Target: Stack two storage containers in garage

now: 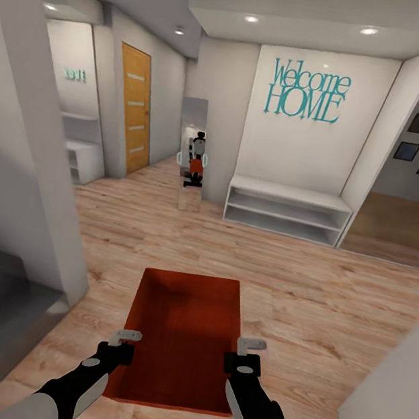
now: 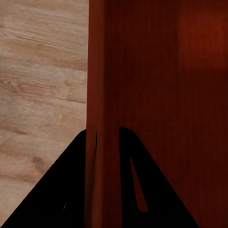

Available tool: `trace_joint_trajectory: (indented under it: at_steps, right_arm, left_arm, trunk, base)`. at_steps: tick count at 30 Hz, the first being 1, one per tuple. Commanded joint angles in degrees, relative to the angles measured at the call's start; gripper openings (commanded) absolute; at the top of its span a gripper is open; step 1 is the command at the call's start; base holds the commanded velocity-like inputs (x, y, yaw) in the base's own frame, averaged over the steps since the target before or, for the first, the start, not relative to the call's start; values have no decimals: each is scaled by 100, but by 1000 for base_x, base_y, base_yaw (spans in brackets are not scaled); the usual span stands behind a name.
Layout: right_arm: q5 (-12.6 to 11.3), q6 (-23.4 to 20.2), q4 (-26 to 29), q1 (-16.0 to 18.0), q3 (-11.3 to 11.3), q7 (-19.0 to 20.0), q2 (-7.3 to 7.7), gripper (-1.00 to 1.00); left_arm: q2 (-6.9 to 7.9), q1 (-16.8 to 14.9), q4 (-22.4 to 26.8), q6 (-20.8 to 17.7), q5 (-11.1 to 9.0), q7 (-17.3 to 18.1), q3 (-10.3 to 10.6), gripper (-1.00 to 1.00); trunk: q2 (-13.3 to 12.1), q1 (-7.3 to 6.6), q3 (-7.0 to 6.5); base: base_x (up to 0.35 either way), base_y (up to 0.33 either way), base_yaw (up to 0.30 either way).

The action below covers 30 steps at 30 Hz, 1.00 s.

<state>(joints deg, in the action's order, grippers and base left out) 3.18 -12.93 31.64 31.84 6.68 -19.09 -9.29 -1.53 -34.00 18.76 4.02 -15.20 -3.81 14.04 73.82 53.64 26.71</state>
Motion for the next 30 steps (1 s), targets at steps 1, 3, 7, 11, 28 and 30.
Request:
trace_joint_trajectory:
  at_steps: [1,3,7,11,28,30]
  right_arm:
    - [42,502,17,7,62,-42,4,-100]
    - [42,502,17,7,62,-42,2,-100]
    - [42,502,17,7,62,-42,-1,-100]
    - [42,502,17,7,62,-42,-1,-100]
    - [42,502,17,7,62,-42,0,-100]
    - [42,502,17,7,62,-42,-1,-100]
  left_arm:
    - [4,-2,-11,20,-86,-50,135,-100]
    - [4,-2,-12,20,-85,-50,135,-100]
    - [4,-2,-11,20,-87,-50,135,-100]
    - [4,-2,-11,20,-88,-50,133,-100]
    - [4,-2,-13,12,-85,-50,135,-100]
    - [4,-2,-13,12,-87,-50,135,-100]
  trunk:
    - [3,3,6]
    - [3,3,6]
    - [3,3,6]
    - [3,3,6]
    - [3,3,6]
    - [3,3,6]
  base:
    - [339,0,0]
    - [339,0,0]
    - [339,0,0]
    - [339,0,0]
    - [340,0,0]
    - [340,0,0]
